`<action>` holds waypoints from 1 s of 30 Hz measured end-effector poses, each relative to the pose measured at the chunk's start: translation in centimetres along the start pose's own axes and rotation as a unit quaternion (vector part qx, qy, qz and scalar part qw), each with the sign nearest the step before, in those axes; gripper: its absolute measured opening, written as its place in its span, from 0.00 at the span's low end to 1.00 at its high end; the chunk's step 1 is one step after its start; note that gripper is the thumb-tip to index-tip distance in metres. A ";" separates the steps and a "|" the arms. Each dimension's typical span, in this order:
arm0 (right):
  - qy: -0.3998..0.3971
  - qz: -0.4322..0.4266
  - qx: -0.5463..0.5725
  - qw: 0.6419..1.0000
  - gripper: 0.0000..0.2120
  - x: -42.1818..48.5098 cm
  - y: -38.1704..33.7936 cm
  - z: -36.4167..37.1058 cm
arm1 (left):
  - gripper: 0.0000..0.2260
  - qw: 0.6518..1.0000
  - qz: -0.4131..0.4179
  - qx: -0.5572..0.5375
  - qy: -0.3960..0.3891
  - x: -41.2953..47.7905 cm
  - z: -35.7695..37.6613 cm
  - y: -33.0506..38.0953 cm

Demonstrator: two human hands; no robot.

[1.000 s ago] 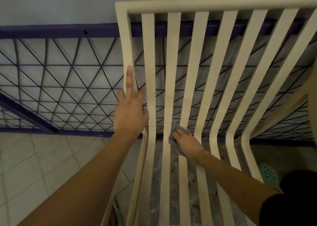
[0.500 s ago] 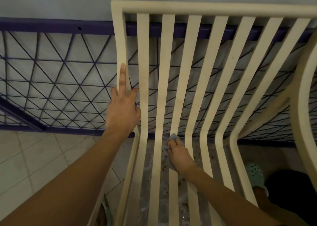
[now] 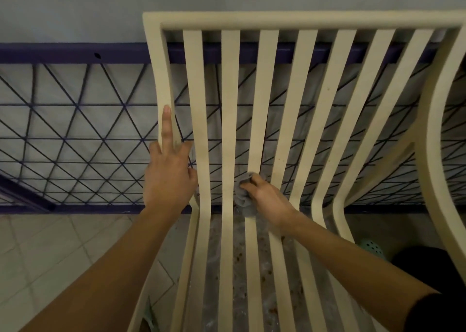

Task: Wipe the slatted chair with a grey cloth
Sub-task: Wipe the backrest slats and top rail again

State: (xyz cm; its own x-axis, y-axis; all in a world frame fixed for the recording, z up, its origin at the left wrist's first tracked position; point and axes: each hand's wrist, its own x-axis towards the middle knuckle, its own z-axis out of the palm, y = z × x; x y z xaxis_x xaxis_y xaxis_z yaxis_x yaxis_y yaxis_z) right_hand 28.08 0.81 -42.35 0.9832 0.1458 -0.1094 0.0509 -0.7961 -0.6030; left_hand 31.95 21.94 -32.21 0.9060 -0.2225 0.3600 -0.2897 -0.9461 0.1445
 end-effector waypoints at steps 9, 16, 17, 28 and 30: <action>0.137 -0.142 -0.188 0.962 0.09 2.9 -3.1 -9.5 | 0.21 1.000 0.007 -0.015 0.007 0.2 0.2 -0.1; 0.147 -0.155 -0.266 0.940 0.13 4.6 -6.7 -18.0 | 0.21 0.999 0.000 -0.035 0.010 0.4 0.1 0.1; 0.168 -0.174 -0.273 0.931 0.11 4.8 -7.3 -19.0 | 0.21 0.999 0.000 -0.036 0.010 0.3 0.1 0.2; 0.291 -0.223 -0.365 0.856 0.19 6.6 -8.7 -22.6 | 0.22 0.999 -0.002 -0.034 0.013 0.4 0.1 0.0; 0.279 -0.220 -0.359 0.863 0.19 6.5 -8.1 -21.2 | 0.22 0.999 0.001 -0.034 0.013 0.5 0.1 -0.1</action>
State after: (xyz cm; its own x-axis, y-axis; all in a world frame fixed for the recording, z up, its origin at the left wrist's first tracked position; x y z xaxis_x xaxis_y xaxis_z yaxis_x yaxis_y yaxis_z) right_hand 37.75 -4.23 -21.45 0.7621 0.3799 0.5242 0.3381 -0.9241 0.1782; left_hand 32.45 21.87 -32.14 0.8977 -0.2166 0.3836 -0.3117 -0.9276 0.2057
